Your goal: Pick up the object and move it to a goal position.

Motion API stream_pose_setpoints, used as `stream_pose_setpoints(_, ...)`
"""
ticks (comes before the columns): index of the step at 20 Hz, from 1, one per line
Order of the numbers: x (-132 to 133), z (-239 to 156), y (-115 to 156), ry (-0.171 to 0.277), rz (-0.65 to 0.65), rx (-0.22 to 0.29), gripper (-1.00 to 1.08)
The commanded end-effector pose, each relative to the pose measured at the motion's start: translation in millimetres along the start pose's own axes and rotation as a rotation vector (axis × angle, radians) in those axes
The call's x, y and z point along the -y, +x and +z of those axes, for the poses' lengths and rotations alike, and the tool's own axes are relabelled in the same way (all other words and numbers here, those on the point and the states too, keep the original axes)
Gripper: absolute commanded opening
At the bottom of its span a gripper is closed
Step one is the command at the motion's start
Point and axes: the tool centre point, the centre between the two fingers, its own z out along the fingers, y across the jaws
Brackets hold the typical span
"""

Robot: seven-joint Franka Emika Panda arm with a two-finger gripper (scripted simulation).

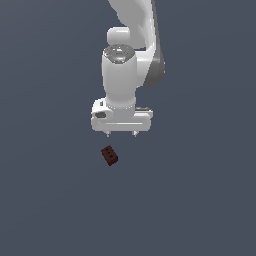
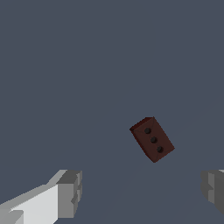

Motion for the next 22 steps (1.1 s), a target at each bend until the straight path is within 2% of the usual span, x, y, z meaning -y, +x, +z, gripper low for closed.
stream_pose_setpoints(1, -0.9, 2.0, -0.1, 0.000, -0.007, 0.002, 1.00)
stream_pose_setpoints(11, -12.8, 24.0, 1.1, -0.001, -0.110, 0.013, 1.00)
stream_pose_setpoints(22, -38.7, 74.4, -0.1, 0.010, -0.340, 0.038, 1.00)
